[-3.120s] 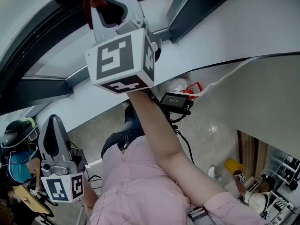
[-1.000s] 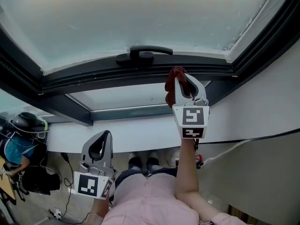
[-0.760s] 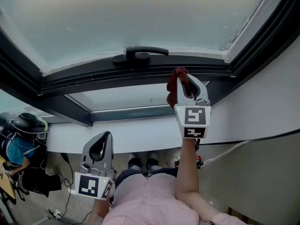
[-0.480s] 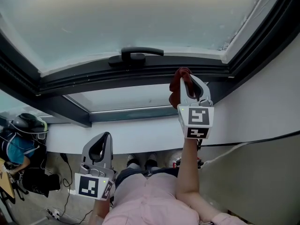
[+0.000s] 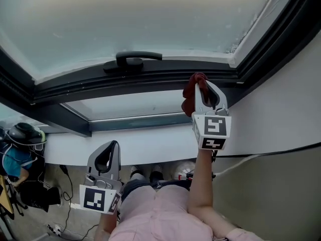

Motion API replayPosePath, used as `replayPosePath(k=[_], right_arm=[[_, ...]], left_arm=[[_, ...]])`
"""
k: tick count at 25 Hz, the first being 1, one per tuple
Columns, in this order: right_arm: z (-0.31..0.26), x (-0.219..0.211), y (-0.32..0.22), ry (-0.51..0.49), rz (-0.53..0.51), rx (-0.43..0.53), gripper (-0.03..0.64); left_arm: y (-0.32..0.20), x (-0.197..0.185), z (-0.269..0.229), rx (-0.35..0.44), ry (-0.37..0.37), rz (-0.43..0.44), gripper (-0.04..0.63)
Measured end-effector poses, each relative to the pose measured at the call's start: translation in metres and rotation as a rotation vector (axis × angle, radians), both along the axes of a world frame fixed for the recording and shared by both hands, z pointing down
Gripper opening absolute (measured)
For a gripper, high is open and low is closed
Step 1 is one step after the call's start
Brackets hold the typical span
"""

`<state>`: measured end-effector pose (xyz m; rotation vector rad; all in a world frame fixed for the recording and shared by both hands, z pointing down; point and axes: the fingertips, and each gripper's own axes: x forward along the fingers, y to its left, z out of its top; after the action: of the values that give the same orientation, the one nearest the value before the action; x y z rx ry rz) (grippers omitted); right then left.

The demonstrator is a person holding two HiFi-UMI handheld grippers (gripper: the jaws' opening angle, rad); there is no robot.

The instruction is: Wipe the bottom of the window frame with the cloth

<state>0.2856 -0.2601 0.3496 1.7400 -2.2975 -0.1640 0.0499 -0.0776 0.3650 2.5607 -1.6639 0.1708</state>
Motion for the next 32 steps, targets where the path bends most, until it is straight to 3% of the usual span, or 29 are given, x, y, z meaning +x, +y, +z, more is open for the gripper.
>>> replayPosePath(k=[16, 23, 32], right_arm=[[0.000, 0.018, -0.002, 0.006, 0.011, -0.014, 0.064], [0.000, 0.025, -0.003, 0.056, 0.061, -0.012, 0.064], [0.001, 0.042, -0.005, 0.038, 0.104, -0.020, 0.064]], left_arm=[[-0.005, 0.007, -0.002, 0.009, 0.000, -0.011, -0.002], [-0.003, 0.002, -0.003, 0.014, 0.000, -0.022, -0.002], [-0.002, 0.000, -0.007, 0.021, -0.006, -0.023, -0.002]])
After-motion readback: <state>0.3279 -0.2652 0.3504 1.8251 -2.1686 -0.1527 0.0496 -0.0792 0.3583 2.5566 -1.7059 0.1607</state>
